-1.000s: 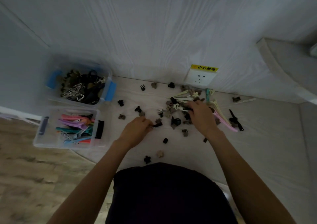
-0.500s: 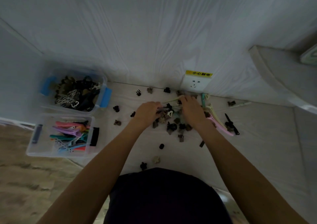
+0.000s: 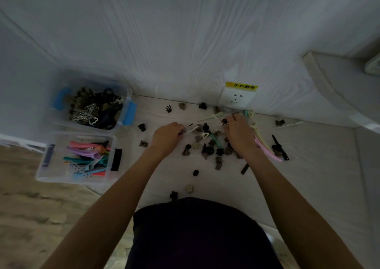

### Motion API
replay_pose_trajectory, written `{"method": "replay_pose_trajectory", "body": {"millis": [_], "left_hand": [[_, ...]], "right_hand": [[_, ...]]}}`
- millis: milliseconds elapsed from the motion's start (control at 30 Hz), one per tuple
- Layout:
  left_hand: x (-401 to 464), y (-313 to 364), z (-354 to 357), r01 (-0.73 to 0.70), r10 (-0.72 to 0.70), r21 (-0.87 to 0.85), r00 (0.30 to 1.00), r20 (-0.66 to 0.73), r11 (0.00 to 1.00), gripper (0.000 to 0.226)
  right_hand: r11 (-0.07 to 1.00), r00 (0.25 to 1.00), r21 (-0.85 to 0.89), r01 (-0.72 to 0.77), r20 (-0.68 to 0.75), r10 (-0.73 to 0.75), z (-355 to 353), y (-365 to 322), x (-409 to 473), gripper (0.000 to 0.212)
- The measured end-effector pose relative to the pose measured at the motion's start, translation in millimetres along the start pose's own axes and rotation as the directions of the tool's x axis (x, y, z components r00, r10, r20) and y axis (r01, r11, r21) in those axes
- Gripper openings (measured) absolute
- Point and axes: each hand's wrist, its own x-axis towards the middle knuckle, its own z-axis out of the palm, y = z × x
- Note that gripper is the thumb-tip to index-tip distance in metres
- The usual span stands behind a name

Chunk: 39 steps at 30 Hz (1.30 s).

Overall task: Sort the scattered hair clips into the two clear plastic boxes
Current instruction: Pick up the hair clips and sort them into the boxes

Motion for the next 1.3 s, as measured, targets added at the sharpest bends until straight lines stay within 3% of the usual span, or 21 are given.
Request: {"method": "replay_pose_trajectory", "body": {"millis": [100, 267, 433, 600, 800, 900, 1000, 1067, 1200, 1300], "left_hand": [[-6.6, -2.7, -3.7, -0.014, 0.014, -0.098, 1.0, 0.005, 0.995, 0.024], [-31.2, -1.1, -18.1, 0.024, -0.003, -0.301, 0.997, 0.071, 0.953, 0.021], [-76.2, -31.1, -56.2, -0.014, -0.002, -0.257, 0.998, -0.063, 0.966, 0.017], [-134.5, -104.7, -85.7, -0.011, -0.026, -0.171, 0.977, -0.213, 0.985, 0.039], [-174.8, -184.7, -96.0, 0.071, -0.081, -0.058, 0.977, -0.199, 0.996, 0.031], [-183.0, -198.8, -91.7, 0.081, -0.091, -0.098, 0.99, -0.108, 0.992, 0.053], [-192.6, -204.5, -86.6, 0.064, -0.094, -0.171, 0.979, -0.179, 0.983, 0.049], [-197.9, -209.4, -81.9, 0.078, -0.116, -0.165, 0.965, -0.237, 0.983, 0.042], [-202.7, -207.1, -77.3, 0.115, -0.162, -0.149, 0.92, -0.357, 0.982, 0.022], [-202.5, -197.8, -83.4, 0.162, -0.229, -0.175, 0.844, -0.486, 0.971, 0.009]], "right_hand": [[0.999, 0.999, 0.045, -0.026, -0.029, 0.028, -2.9, -5.6, -6.2, 0.021], [0.953, 0.992, 0.277, -0.122, 0.041, 0.115, -9.2, -23.7, -23.2, 0.019], [0.898, 0.985, 0.418, -0.138, 0.156, 0.078, -16.4, -80.0, -42.8, 0.024], [0.8, 0.98, 0.6, -0.009, 0.165, -0.113, -20.6, -159.8, -49.5, 0.027], [0.808, 0.912, 0.525, 0.268, 0.132, -0.389, -19.1, -263.1, -40.9, 0.019], [0.864, 0.884, 0.276, 0.42, 0.091, -0.459, -4.2, -305.4, -32.6, 0.017], [0.878, 0.874, -0.011, 0.478, 0.1, -0.475, 14.0, -338.5, -26.8, 0.013], [0.856, 0.856, -0.093, 0.509, 0.156, -0.493, 25.6, -355.6, -28.2, 0.015], [0.879, 0.873, -0.087, 0.469, 0.192, -0.447, 54.2, -363.8, -28.5, 0.025], [0.849, 0.842, 0.093, 0.52, 0.11, -0.528, 59.6, -350.0, -36.2, 0.043]]}}
